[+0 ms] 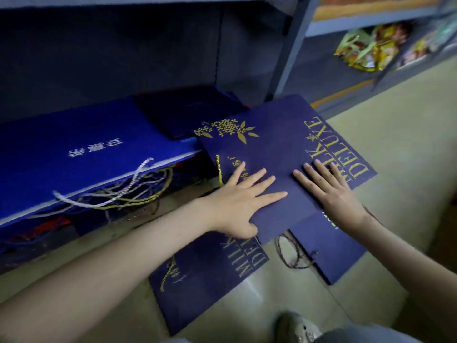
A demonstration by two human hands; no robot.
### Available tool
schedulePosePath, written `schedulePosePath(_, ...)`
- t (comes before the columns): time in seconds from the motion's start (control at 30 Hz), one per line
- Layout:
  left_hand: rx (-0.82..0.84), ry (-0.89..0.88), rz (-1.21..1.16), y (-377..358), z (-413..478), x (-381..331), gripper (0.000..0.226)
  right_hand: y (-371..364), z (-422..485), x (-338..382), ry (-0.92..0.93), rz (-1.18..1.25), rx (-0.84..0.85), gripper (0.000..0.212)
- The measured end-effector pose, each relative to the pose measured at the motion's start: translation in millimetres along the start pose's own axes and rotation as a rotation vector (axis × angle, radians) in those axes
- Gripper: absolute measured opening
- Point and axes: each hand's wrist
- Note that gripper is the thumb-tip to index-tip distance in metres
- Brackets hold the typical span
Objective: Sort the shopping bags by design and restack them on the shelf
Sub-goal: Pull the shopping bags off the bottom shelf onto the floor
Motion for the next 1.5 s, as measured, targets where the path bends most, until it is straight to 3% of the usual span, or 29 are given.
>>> schedulePosePath(0.1, -0.013, -0.032, -0.120, -16, 28, -23, 0.075, -11, -42, -4, -0.129, 0.056, 0.129, 0.079)
schedulePosePath(0.2, -0.020, -0.002, -0.046, -50, 35, -30, 0.086, -31, -68, 3, -0.124, 0.070, 0.249, 0.086)
schedulePosePath(0.37, 0.143, 0.069, 0.046, -119, 17, -21, 0.094, -70, -64, 58, 0.116, 0.095, 0.372, 0.092)
schedulePosePath(0.53, 0.285, 0.317, -0.114, -160, -21, -27, 0.108, -99, -17, 140, 0.274, 0.209, 0.355, 0.084)
schedulePosePath(0.63, 0.402, 0.442, -0.192, -177, -47, -27, 0.111, -105, 0, 194, 0.373, 0.337, 0.401, 0.096)
schedulePosePath(0.73, 0.548, 0.511, -0.272, -200, -77, -17, 0.112, -109, 12, 223, 0.579, 0.515, 0.458, 0.082)
schedulePosePath(0.83, 0.569, 0.540, -0.386, -221, -99, -8, 0.109, -113, 22, 223, 0.659, 0.621, 0.611, 0.077)
schedulePosePath(0.9, 0.493, 0.581, -0.387, -226, -104, 1, 0.105, -118, 26, 211, 0.574, 0.637, 0.624, 0.081)
schedulePosePath(1.0, 0.406, 0.702, -0.262, -229, -105, 23, 0.108, -130, 31, 186, 0.300, 0.517, 0.643, 0.096)
schedulePosePath(1.1, 0.453, 0.770, -0.164, -233, -103, 44, 0.116, -137, 36, 172, 0.109, 0.499, 0.716, 0.110)
schedulePosePath(1.2, 0.532, 0.726, -0.142, -239, -99, 47, 0.118, -146, 37, 167, -0.076, 0.655, 0.771, 0.116)
schedulePosePath(1.33, 0.513, 0.703, -0.159, -248, -95, 32, 0.119, -152, 33, 169, -0.116, 0.839, 0.777, 0.120)
schedulePosePath(1.5, 0.442, 0.666, -0.173, -252, -99, 24, 0.111, -155, 26, 166, -0.076, 0.888, 0.736, 0.129)
Point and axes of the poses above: each hand's wrist, its own z-axis towards the middle knuckle, its own y-axis out of the back of the hand, x = y × z, and after that the axes turned 4 degrees about y, right-handed
